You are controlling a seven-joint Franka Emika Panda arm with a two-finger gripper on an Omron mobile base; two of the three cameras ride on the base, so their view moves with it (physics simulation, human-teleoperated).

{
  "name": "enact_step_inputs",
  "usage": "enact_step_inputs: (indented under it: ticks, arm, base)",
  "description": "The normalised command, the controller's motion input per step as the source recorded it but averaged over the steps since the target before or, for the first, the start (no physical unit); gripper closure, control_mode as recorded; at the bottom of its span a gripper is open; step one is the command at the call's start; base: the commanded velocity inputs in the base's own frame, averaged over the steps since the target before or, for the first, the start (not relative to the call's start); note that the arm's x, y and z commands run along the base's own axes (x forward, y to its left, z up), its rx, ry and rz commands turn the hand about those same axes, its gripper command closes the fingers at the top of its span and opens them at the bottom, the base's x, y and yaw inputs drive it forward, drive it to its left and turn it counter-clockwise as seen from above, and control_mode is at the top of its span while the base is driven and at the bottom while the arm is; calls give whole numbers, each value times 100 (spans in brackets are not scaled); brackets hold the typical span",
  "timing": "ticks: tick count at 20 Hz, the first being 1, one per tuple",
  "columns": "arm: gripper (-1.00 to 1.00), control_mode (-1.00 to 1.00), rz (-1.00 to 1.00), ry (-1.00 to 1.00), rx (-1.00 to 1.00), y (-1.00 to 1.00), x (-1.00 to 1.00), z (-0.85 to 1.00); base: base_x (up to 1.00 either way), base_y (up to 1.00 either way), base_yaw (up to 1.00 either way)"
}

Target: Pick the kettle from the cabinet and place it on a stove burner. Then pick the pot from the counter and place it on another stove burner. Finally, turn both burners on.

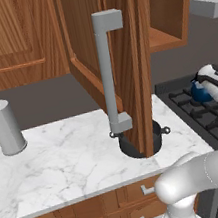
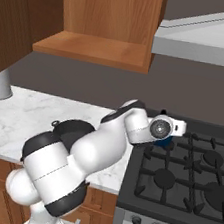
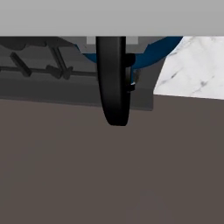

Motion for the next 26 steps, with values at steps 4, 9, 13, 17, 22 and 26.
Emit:
enact_step_inputs:
  ticks: [4,9,13,17,22,26]
  arm:
    - [100,-100,0,0,1,-17,25,-5]
    - [100,-100,0,0,1,-17,21,-8]
    - [100,-100,0,0,1,-17,19,-15]
    - [100,-100,0,0,1,-14,14,-21]
    - [100,-100,0,0,2,-6,10,-23]
    - [100,-100,0,0,2,-1,15,-12]
  base:
    - [0,0,0]
    - [0,0,0]
    - [0,0,0]
    - [0,0,0]
    - [0,0,0]
    - [0,0,0]
